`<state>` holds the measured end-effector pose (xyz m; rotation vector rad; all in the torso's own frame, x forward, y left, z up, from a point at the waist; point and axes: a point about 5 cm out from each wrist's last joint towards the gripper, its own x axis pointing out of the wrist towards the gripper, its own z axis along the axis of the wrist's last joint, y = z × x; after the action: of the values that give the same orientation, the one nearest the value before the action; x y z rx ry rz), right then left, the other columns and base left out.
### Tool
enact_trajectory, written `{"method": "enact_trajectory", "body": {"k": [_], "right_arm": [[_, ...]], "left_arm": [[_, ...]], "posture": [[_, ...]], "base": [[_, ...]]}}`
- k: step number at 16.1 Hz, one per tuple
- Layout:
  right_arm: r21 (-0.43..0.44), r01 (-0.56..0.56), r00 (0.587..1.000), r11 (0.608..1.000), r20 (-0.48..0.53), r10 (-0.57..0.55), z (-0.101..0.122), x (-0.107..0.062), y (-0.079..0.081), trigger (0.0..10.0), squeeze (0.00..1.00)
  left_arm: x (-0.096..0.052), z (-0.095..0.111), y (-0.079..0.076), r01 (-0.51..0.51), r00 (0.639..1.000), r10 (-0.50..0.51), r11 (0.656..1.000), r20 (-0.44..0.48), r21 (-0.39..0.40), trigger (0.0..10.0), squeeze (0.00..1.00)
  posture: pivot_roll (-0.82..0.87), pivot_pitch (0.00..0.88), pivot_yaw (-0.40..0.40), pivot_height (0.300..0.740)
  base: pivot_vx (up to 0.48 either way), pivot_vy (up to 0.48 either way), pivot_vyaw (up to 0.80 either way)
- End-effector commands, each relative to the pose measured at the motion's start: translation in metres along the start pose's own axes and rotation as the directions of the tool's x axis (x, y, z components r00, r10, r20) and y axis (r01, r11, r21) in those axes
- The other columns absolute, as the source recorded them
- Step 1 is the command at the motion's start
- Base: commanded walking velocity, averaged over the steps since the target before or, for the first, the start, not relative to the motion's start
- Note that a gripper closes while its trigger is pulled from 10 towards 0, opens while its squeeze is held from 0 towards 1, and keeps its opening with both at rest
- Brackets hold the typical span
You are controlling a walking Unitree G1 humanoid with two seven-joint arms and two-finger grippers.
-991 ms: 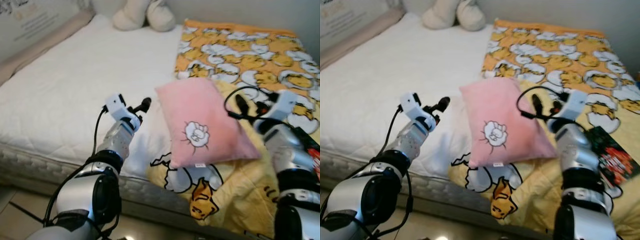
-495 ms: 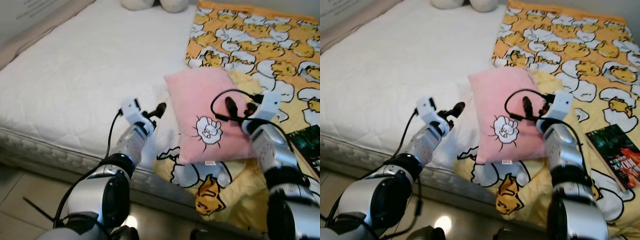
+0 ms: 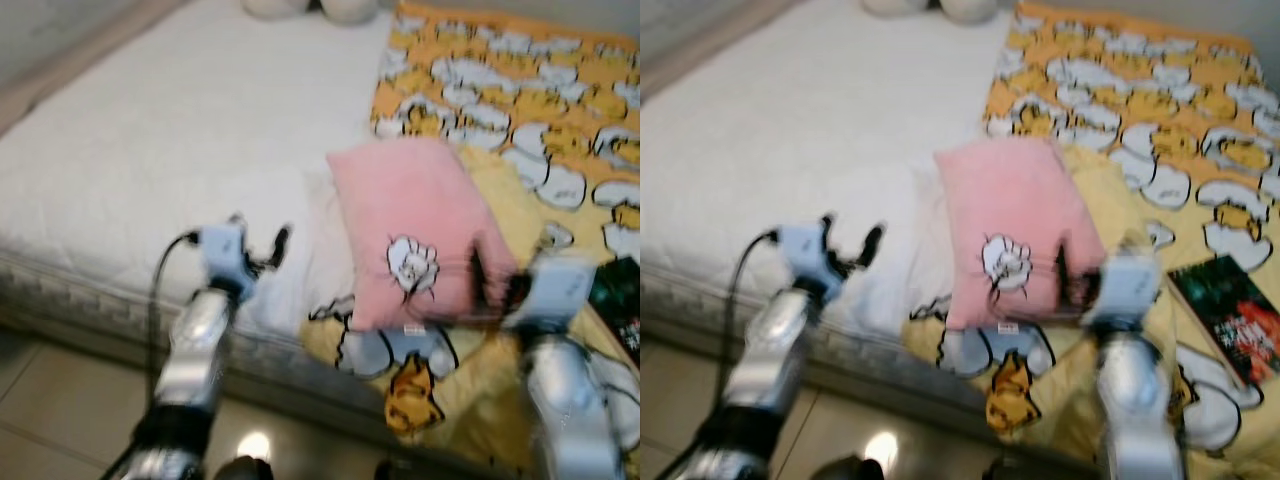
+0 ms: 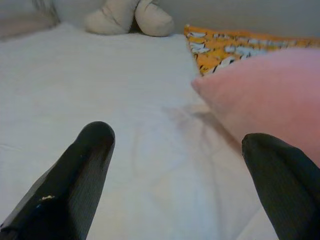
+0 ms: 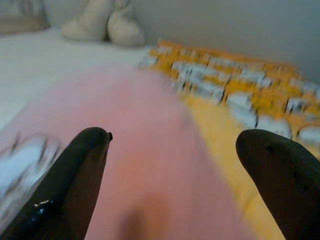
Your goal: Clean up the room
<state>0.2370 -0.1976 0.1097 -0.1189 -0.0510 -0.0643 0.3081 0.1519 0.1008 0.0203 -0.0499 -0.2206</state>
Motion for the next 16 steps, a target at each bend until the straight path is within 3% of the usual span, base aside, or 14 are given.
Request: {"method": "enact_trajectory", "body": {"k": [1, 3, 4, 8, 10, 13, 16], "right_arm": [[-0.009, 0.014, 1.0, 1.0, 0.012, -0.014, 0.003, -0.004, -0.001, 10.0, 0.0], [0.003, 0.021, 0.999, 1.0, -0.036, -0.021, -0.01, -0.011, 0.0, 10.0, 0.0], [0.016, 0.025, 0.999, 1.0, -0.047, -0.025, -0.012, -0.008, 0.001, 10.0, 0.0], [-0.029, 0.015, 1.0, 0.999, -0.008, -0.015, -0.008, 0.015, -0.003, 10.0, 0.0], [-0.036, 0.004, 1.0, 0.999, 0.003, -0.004, -0.005, 0.019, -0.002, 10.0, 0.0], [0.004, 0.013, 0.999, 1.0, -0.032, -0.013, -0.016, 0.013, 0.002, 10.0, 0.0], [0.003, 0.026, 0.999, 1.0, -0.038, -0.026, -0.019, 0.014, 0.005, 10.0, 0.0]], "left_arm": [[-0.003, 0.008, -0.004, 0.034, 0.999, -0.036, 0.998, 0.023, 0.052, 10.0, 0.0], [-0.031, 0.003, 0.007, 0.071, 0.997, -0.071, 0.991, 0.0, 0.117, 10.0, 0.0], [-0.033, 0.001, 0.007, 0.07, 0.998, -0.068, 0.991, -0.017, 0.116, 10.0, 0.0], [-0.008, 0.009, -0.016, 0.12, 0.992, -0.122, 0.988, 0.017, 0.101, 10.0, 0.0], [-0.005, 0.006, -0.018, 0.141, 0.99, -0.14, 0.987, -0.009, 0.078, 10.0, 0.0], [-0.008, -0.008, -0.01, 0.135, 0.989, -0.129, 0.988, -0.077, 0.073, 10.0, 0.0], [-0.003, -0.006, -0.009, 0.12, 0.991, -0.114, 0.989, -0.074, 0.081, 10.0, 0.0]], "posture": [[-0.09, 0.0, 0.025, 0.74], [-0.08, 0.0, 0.023, 0.74], [-0.08, 0.0, 0.022, 0.74], [-0.11, 0.0, 0.023, 0.74], [-0.12, 0.0, 0.026, 0.74], [-0.13, 0.0, 0.055, 0.74], [-0.13, 0.0, 0.064, 0.74]], "base": [[0.0, 0.0, 0.0], [0.0, 0.0, 0.0], [0.0, -0.442, 0.0], [0.0, -0.441, 0.0], [0.0, -0.439, 0.0], [0.0, 0.0, 0.0], [0.0, 0.0, -0.8]]}}
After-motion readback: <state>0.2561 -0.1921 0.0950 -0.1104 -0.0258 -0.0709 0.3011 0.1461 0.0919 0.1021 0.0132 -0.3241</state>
